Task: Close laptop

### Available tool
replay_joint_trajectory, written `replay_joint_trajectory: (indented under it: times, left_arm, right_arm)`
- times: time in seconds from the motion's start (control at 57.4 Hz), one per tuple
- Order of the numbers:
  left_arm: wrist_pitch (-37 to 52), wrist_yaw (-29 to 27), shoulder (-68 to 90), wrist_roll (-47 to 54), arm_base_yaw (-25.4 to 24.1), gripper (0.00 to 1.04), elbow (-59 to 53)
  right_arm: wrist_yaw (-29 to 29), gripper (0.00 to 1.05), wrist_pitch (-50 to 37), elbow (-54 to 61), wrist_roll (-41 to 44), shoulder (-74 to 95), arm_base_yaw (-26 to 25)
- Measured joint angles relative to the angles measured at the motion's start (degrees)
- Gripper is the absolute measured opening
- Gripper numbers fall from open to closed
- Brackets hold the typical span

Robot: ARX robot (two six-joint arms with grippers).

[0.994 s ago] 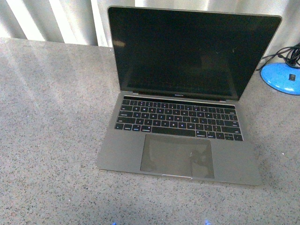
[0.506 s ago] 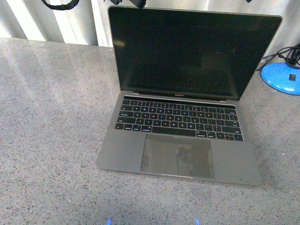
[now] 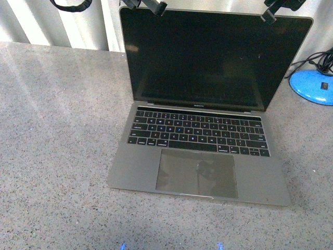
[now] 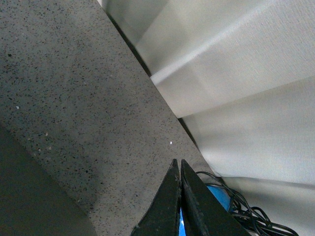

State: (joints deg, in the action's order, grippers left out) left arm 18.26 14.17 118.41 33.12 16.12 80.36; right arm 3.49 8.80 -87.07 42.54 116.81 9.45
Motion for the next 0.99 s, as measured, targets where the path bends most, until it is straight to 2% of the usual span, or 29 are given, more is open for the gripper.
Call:
replay_joint_trajectory:
  times: [0.994]
  left_arm:
    - [-12.5,1.3,-0.5,6.6,1.8,0.04,3.3]
  right_arm:
    - [0.0,0.01,-4.9,7.5,-4.0,-2.9,1.2]
